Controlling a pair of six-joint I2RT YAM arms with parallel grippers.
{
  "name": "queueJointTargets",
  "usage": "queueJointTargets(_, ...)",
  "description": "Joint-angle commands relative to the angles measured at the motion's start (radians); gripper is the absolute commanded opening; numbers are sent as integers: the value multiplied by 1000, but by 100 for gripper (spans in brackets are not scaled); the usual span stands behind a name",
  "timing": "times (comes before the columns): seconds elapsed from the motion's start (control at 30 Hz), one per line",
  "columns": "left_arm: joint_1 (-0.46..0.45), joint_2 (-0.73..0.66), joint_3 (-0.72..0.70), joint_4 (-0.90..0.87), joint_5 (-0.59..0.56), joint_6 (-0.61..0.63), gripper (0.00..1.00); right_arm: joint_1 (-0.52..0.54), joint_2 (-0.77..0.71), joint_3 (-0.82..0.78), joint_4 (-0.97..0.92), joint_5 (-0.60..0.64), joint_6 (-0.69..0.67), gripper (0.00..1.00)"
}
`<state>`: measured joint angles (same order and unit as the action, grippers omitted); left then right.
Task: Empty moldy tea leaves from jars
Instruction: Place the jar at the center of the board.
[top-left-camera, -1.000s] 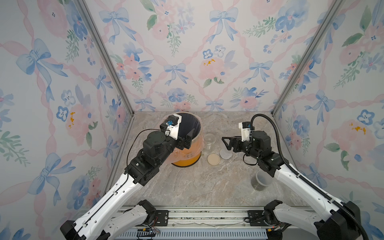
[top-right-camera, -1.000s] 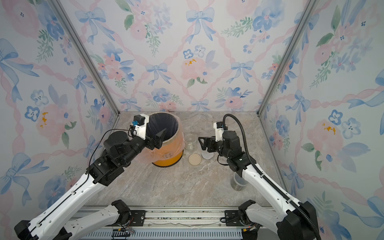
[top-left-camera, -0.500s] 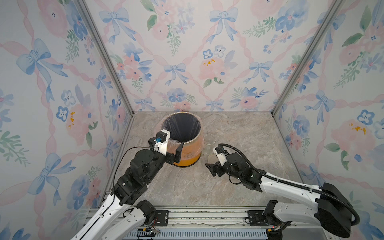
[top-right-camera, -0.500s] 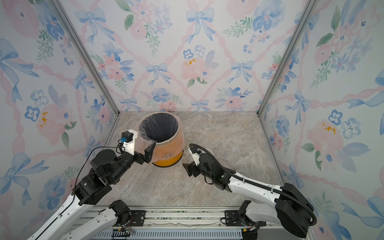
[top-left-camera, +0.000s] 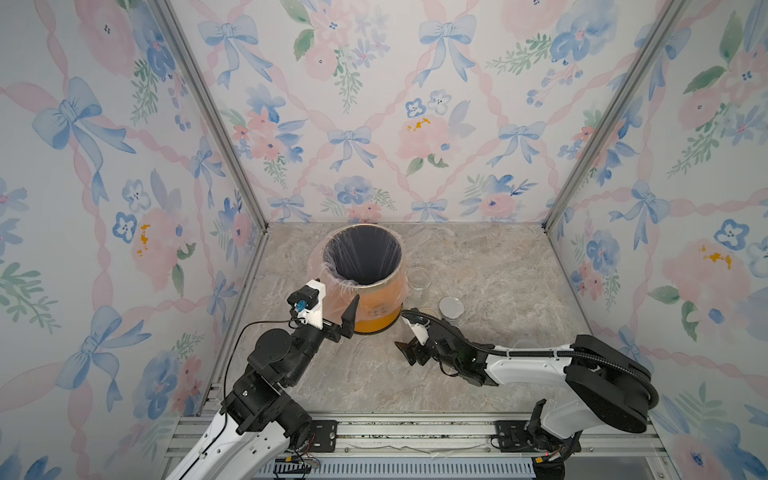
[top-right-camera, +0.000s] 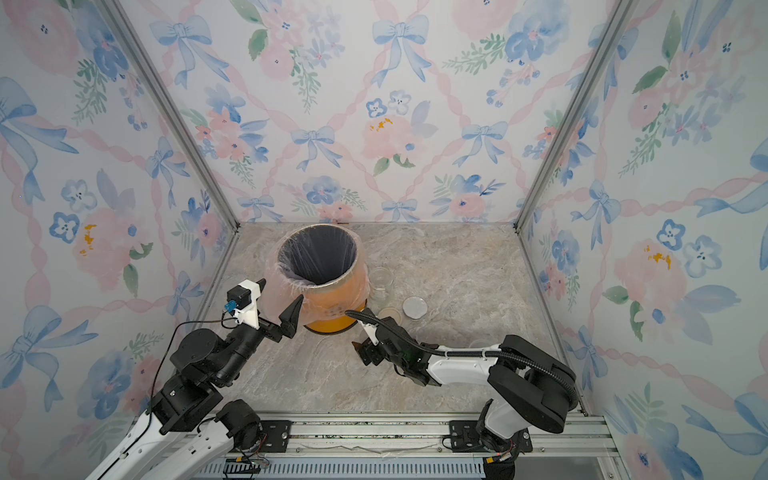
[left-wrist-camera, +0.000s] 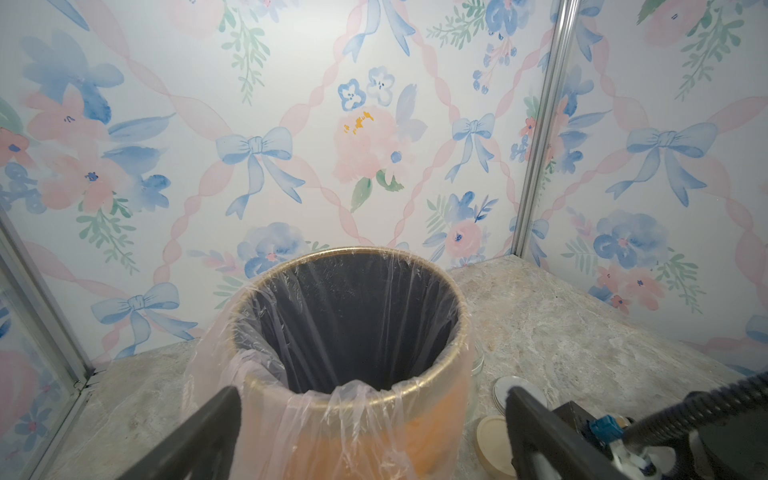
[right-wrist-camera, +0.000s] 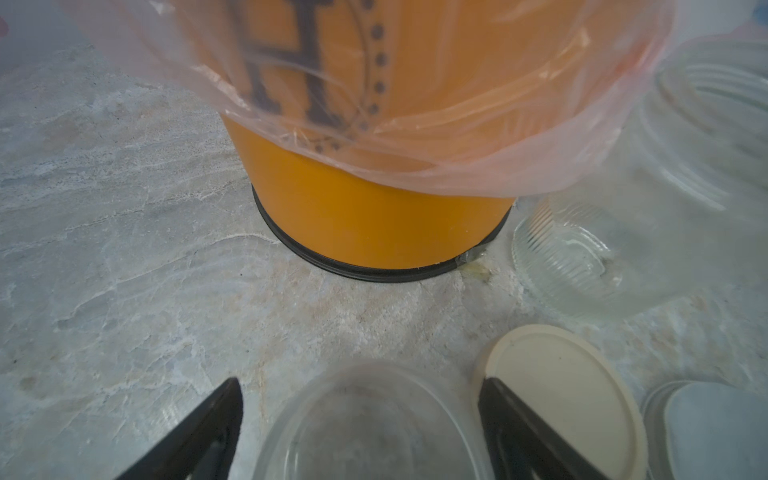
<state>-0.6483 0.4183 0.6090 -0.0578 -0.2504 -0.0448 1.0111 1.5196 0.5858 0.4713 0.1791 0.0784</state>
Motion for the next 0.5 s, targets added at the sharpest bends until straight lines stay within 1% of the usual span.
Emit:
queueJointTargets(0.0, 9, -25, -10, 59, 16, 4, 98, 10, 24, 32, 55, 19, -49, 92)
queueJointTargets(0.07, 11, -27, -15, 68, 10, -12, 98, 12, 42, 55, 32, 8, -64, 93)
queueJointTargets(0.13, 17, -20, -17, 71, 27, -18, 98, 10, 53, 60, 24, 5, -73, 93)
queueJointTargets(0.27, 36, 13, 8, 36, 35, -18, 98, 10, 38, 50, 22, 0, -78, 94)
queueJointTargets(0.47, 53, 21, 0, 47, 56, -12, 98, 9, 18, 62, -5, 8, -77, 100)
